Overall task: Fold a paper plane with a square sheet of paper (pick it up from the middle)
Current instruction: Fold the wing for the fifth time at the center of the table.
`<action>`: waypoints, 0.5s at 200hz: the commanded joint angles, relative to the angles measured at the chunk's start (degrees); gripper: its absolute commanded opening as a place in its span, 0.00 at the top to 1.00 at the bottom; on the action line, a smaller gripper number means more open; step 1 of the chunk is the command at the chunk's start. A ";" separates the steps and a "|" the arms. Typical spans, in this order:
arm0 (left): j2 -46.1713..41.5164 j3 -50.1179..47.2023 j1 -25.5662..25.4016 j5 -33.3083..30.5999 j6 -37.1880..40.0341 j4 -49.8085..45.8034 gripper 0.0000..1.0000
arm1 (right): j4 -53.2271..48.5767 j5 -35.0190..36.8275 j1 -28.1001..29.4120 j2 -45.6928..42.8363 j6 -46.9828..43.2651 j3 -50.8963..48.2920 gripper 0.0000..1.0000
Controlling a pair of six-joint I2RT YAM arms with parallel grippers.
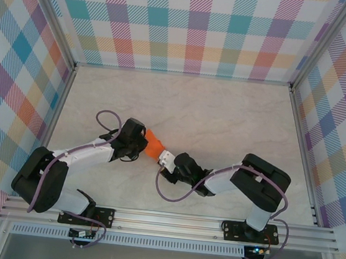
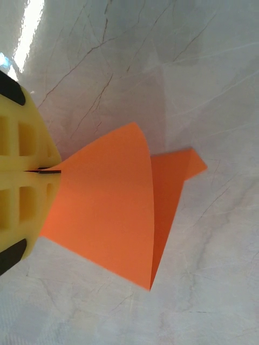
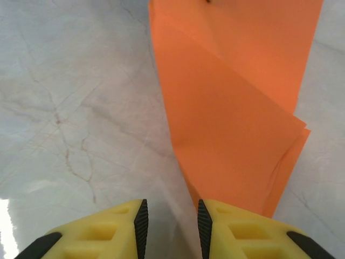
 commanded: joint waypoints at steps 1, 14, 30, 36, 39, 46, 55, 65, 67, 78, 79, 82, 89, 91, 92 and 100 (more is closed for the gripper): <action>-0.64 1.89 -0.35 -0.76 -0.64 -2.17 1.00 | 5.50 3.41 0.31 0.99 -2.01 1.04 0.68; -0.63 1.93 -0.35 -0.78 -0.74 -2.26 1.00 | 5.92 4.23 0.56 0.78 -2.65 0.95 0.68; -0.49 2.04 -0.35 -0.63 -0.81 -2.35 1.00 | 6.39 5.36 0.92 0.17 -3.68 0.95 0.66; -0.35 2.27 -0.34 -0.54 -0.77 -2.51 1.00 | 6.54 5.82 1.15 0.01 -4.11 0.87 0.65; -0.38 2.33 -0.35 -0.55 -0.81 -2.59 1.00 | 6.52 5.94 1.24 -0.08 -4.43 0.91 0.64; -0.22 2.51 -0.35 -0.50 -0.78 -2.69 1.00 | 6.52 6.28 1.36 -0.18 -4.90 0.93 0.63; -0.21 2.79 -0.35 -0.50 -0.80 -2.99 1.00 | 7.00 6.96 1.52 -0.40 -5.58 0.87 0.60; -0.08 3.07 -0.35 -0.69 -0.75 -3.29 1.00 | 7.15 7.03 1.77 -0.71 -6.14 0.65 0.59; -0.11 3.07 -0.35 -0.69 -0.77 -3.35 1.00 | 7.11 6.98 1.78 -0.80 -6.23 0.57 0.58; -0.12 3.40 -0.35 -0.94 -0.75 -3.73 1.00 | 7.13 7.05 2.13 -1.64 -6.78 0.21 0.57; -0.12 3.42 -0.35 -0.91 -0.74 -3.78 1.00 | 7.14 7.08 2.15 -1.73 -6.80 0.19 0.57; -0.04 3.45 -0.35 -0.97 -0.69 -3.80 1.00 | 7.20 7.11 2.19 -1.93 -6.89 0.08 0.57; 0.03 3.59 -0.35 -1.03 -0.64 -4.13 1.00 | 7.33 7.03 2.28 -2.54 -6.90 -0.21 0.56; -0.02 3.67 -0.33 -1.15 -0.64 -4.22 1.00 | 7.40 7.03 2.31 -2.78 -6.90 -0.19 0.56; 0.02 3.68 -0.34 -1.15 -0.55 -4.21 1.00 | 7.41 7.03 2.33 -2.83 -6.95 -0.28 0.56; 0.14 3.88 -0.35 -1.24 -0.41 -4.39 1.00 | 7.42 6.94 2.34 -3.52 -7.07 -0.65 0.56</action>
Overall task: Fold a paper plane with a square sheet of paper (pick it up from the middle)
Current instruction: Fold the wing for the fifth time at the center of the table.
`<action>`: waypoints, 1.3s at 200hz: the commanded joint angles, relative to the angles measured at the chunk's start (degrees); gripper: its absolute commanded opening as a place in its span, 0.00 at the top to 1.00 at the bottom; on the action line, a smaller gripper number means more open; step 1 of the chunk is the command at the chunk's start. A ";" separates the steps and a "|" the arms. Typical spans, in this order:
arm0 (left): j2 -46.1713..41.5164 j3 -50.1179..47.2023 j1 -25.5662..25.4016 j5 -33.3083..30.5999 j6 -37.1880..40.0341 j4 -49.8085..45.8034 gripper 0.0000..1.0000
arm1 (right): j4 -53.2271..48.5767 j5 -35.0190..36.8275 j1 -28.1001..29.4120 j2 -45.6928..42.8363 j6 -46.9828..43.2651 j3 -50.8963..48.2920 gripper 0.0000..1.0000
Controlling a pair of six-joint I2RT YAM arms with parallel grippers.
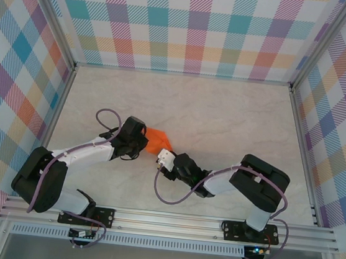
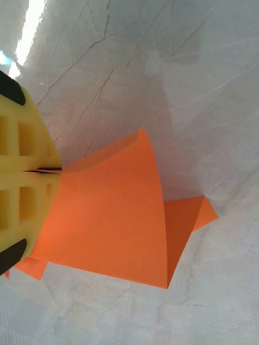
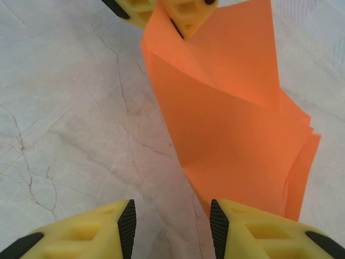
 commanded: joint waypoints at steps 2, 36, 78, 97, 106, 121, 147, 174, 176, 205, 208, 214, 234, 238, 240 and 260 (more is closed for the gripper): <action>0.21 1.90 -0.35 -1.15 0.18 -2.25 1.00 | 2.90 0.53 0.62 -3.39 -1.96 -0.65 0.56; 0.67 2.55 -0.27 -1.64 0.61 -3.35 1.00 | 1.69 -0.86 0.59 -6.28 -2.28 -1.08 0.54; 1.31 2.89 -0.33 -1.11 0.75 -3.46 1.00 | 0.83 -2.99 0.60 -3.68 -3.02 0.39 0.54; 1.33 2.90 -0.27 -0.99 0.87 -3.59 1.00 | 0.66 -3.55 0.59 -2.96 -2.67 0.93 0.55; 1.40 2.88 -0.34 -0.92 0.83 -3.60 1.00 | 0.83 -3.55 0.60 -2.42 -2.67 1.06 0.57; 1.52 3.12 -0.34 -0.66 0.97 -3.64 1.00 | 1.33 -3.38 0.62 -1.00 -2.70 1.38 0.59; 1.54 3.00 -0.34 -0.52 0.93 -3.59 1.00 | 2.85 -2.44 0.59 1.12 -2.84 1.66 0.62; 1.41 3.03 -0.34 -0.41 1.02 -3.64 1.00 | 3.95 -1.82 0.58 1.72 -2.73 2.08 0.71; 1.43 3.04 -0.28 -0.42 1.08 -3.65 1.00 | 4.00 -1.80 0.58 1.73 -2.71 2.11 0.71; 1.19 2.78 -0.34 -0.38 1.18 -3.63 1.00 | 3.52 -3.25 0.59 1.62 -1.09 2.15 0.85; 1.18 2.74 -0.27 -0.34 1.18 -3.62 1.00 | 3.47 -3.50 0.60 1.69 -0.80 2.13 0.86; 1.12 2.78 -0.35 -0.36 1.23 -3.62 1.00 | 3.35 -4.00 0.56 1.80 -0.29 2.12 0.88; 1.20 2.57 -0.33 -0.36 1.36 -3.63 1.00 | 3.06 -5.23 0.29 2.32 1.87 1.96 0.92; 1.13 2.52 -0.27 -0.41 1.47 -3.64 1.00 | 2.99 -5.52 0.18 2.32 2.44 1.94 0.92; 1.18 2.52 -0.31 -0.37 1.45 -3.65 1.00 | 2.99 -5.81 0.15 2.41 2.57 1.88 0.93; 0.88 2.68 -0.28 -0.50 1.87 -3.65 0.96 | 1.74 -9.01 -1.19 2.32 6.52 1.93 0.95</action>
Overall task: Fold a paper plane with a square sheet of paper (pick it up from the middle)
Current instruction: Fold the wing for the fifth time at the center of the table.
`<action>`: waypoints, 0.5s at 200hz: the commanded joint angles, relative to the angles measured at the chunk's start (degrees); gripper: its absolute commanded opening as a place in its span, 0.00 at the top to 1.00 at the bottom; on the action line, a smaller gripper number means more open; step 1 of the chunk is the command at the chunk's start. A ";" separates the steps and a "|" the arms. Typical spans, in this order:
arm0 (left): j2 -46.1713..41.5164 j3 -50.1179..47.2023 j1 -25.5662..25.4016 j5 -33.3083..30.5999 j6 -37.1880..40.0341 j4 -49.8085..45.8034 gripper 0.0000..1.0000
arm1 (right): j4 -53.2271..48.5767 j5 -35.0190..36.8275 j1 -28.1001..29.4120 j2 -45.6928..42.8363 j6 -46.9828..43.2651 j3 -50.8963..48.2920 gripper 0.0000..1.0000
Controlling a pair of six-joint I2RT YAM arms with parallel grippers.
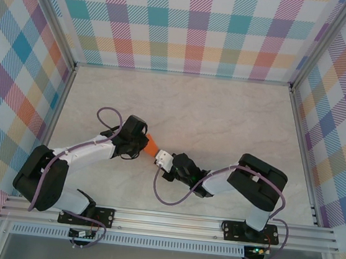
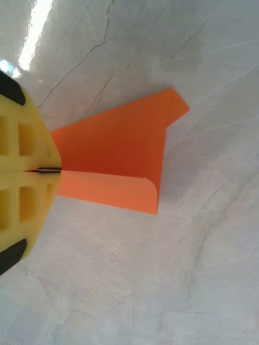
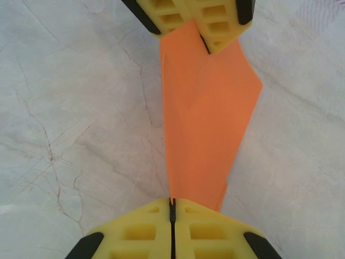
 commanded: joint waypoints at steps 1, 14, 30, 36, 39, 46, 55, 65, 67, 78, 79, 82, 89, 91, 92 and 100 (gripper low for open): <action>-0.19 1.27 -0.27 -0.41 1.22 -1.82 0.96 | 0.41 -4.81 -1.16 0.66 5.74 1.26 0.95; -0.91 1.35 -0.26 -0.77 1.81 -2.73 0.83 | 0.38 -7.01 -2.18 0.62 8.62 0.88 0.97; -2.38 1.77 -0.24 -1.92 2.99 -4.88 0.67 | 0.55 -9.46 -3.57 0.53 13.38 0.50 0.98; -3.00 1.84 -0.17 -2.38 3.55 -5.49 0.62 | 0.68 -10.16 -4.03 0.38 14.84 0.27 0.99; -3.42 1.96 -0.17 -2.55 3.82 -5.79 0.60 | 0.69 -10.54 -4.30 0.32 15.41 0.22 0.99; -4.12 1.90 -0.04 -3.15 4.42 -6.22 0.55 | 0.41 -11.55 -4.81 0.23 17.09 0.20 0.99; -5.17 1.93 0.08 -3.83 5.13 -6.76 0.48 | 0.40 -12.83 -5.49 0.27 18.94 0.21 1.00; -6.33 1.72 0.25 -4.20 6.06 -7.29 0.42 | 0.35 -14.33 -6.13 0.55 21.07 0.28 1.00; -6.50 1.78 0.33 -4.20 6.27 -7.34 0.41 | 0.27 -14.63 -6.32 0.55 21.44 0.29 1.00; -7.35 1.58 0.44 -4.34 7.38 -7.70 0.38 | -0.10 -15.91 -6.67 0.75 23.20 0.55 1.00; -7.42 1.51 0.44 -4.39 7.49 -7.75 0.37 | -0.10 -16.03 -6.69 0.75 23.33 0.56 1.00; -7.75 1.39 0.44 -4.45 7.73 -7.73 0.36 | -0.10 -16.25 -6.76 0.89 23.82 0.63 1.00; -8.35 0.96 0.53 -4.34 8.39 -7.62 0.33 | -0.10 -17.00 -7.06 1.05 24.98 0.65 1.00; -8.52 0.82 0.53 -4.34 8.59 -7.62 0.33 | -0.10 -17.26 -7.16 1.16 25.38 0.72 1.00; -8.63 0.74 0.53 -4.34 8.67 -7.58 0.33 | -0.10 -17.40 -7.24 1.17 25.56 0.68 1.00; -9.32 0.25 0.62 -4.37 9.22 -7.46 0.31 | 0.05 -18.54 -7.78 1.46 27.04 0.74 1.00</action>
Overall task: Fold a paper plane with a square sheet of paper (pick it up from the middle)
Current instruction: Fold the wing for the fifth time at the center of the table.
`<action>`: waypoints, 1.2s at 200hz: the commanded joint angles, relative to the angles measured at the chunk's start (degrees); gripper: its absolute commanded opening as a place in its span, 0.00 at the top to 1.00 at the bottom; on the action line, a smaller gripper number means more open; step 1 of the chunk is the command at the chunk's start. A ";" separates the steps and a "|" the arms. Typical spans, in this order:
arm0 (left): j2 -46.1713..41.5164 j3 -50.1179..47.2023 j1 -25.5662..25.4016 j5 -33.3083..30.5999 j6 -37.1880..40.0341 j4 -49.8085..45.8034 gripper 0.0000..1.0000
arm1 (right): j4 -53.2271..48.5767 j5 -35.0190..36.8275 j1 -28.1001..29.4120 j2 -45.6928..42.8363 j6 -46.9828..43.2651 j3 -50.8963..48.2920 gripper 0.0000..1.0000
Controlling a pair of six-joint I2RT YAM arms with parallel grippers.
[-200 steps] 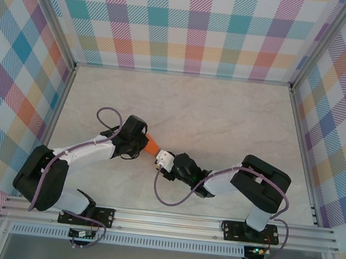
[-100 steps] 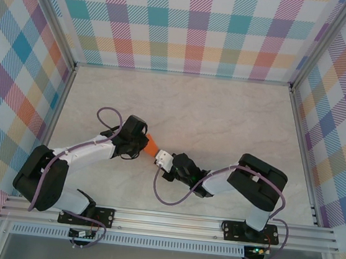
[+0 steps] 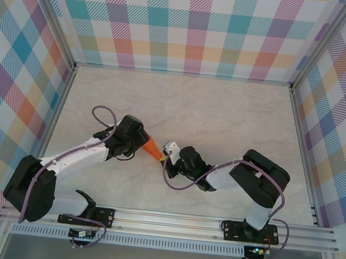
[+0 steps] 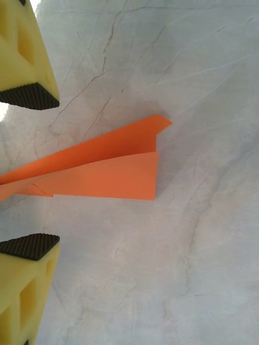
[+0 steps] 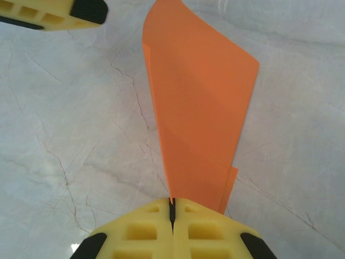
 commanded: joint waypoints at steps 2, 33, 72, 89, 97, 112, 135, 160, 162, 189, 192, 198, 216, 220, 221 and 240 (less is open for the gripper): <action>-2.52 -0.02 0.55 -1.51 3.51 -1.63 0.30 | 0.11 -5.74 -1.25 1.39 7.63 0.69 1.00; -5.02 -2.74 0.66 -0.46 6.07 0.77 0.27 | -0.15 -9.68 -3.27 2.12 12.99 1.15 1.00; -6.80 -5.58 0.73 1.62 9.25 4.41 0.27 | -0.06 -15.59 -6.61 3.35 19.68 2.10 1.00; -6.98 -6.40 0.73 2.52 10.59 6.14 0.27 | -0.20 -17.96 -7.96 3.61 22.23 2.70 1.00; -7.00 -6.88 0.70 2.91 11.17 6.70 0.27 | -0.40 -18.84 -8.56 3.70 23.48 3.03 1.00; -7.02 -7.89 0.73 3.65 12.06 8.31 0.28 | -0.89 -20.51 -9.61 4.00 25.52 3.65 1.00; -6.85 -9.33 0.73 5.09 13.56 11.34 0.29 | -2.33 -22.59 -10.89 4.33 28.35 4.83 1.00; -6.24 -10.51 0.72 7.23 14.85 14.68 0.31 | -3.51 -24.85 -12.17 5.33 31.55 6.07 1.00; -6.22 -10.61 0.73 7.47 14.95 14.98 0.31 | -3.49 -25.04 -12.26 5.44 31.81 6.14 1.00; -4.89 -10.82 0.71 9.30 15.65 17.34 0.32 | -4.80 -26.78 -13.19 6.67 35.10 7.52 1.00; -4.67 -10.81 0.68 9.51 15.69 17.71 0.32 | -4.81 -27.04 -13.26 6.78 35.43 7.58 1.00; -4.33 -10.88 0.73 9.95 15.82 18.22 0.33 | -4.83 -27.37 -13.33 7.12 35.87 7.76 1.00; -3.18 -10.95 0.66 10.98 15.94 19.49 0.34 | -5.07 -28.15 -13.63 7.81 37.48 8.32 1.00; -2.91 -10.99 0.65 11.25 16.09 19.75 0.35 | -5.02 -28.35 -13.78 7.97 37.87 8.36 1.00; -2.84 -10.99 0.65 11.29 16.13 19.80 0.35 | -5.00 -28.37 -13.80 8.00 37.91 8.37 1.00; -2.01 -11.07 0.64 12.15 16.27 20.85 0.36 | -4.82 -28.96 -14.24 8.42 39.32 8.43 1.00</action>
